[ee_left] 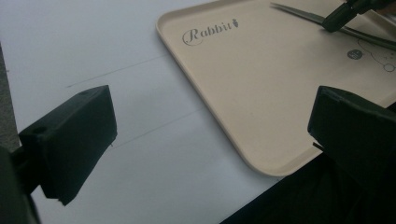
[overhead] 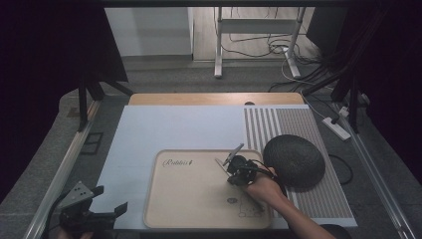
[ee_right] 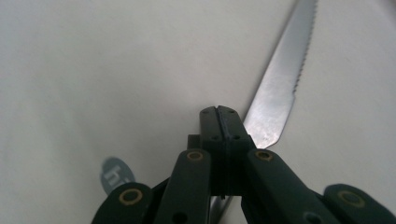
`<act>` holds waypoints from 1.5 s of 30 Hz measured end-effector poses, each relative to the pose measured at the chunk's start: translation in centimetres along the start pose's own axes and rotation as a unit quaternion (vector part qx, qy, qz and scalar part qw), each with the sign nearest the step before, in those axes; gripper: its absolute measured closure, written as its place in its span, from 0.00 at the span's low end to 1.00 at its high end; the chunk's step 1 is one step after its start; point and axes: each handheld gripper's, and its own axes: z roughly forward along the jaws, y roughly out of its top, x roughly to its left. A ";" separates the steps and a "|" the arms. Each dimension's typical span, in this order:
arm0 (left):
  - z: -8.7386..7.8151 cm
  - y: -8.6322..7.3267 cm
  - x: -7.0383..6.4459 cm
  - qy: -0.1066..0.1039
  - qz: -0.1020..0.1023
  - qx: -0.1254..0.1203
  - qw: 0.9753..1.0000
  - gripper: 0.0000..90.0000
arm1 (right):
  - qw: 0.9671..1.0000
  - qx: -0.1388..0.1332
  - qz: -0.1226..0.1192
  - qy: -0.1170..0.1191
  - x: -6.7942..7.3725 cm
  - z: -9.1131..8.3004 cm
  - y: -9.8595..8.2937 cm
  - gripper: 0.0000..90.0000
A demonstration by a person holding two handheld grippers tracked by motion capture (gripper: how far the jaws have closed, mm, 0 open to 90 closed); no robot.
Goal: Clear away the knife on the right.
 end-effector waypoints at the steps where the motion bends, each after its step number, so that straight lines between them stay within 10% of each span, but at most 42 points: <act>1: 0.0 0.0 0.0 0.000 0.000 0.000 1.000 0.02 | 1.000 0.004 0.003 -0.004 -0.2 -0.2 -0.2 1.00; 45: 0.1 0.1 0.0 -0.002 0.000 0.001 1.000 0.02 | 0.995 0.004 0.096 0.009 -2.8 -3.1 -4.9 0.92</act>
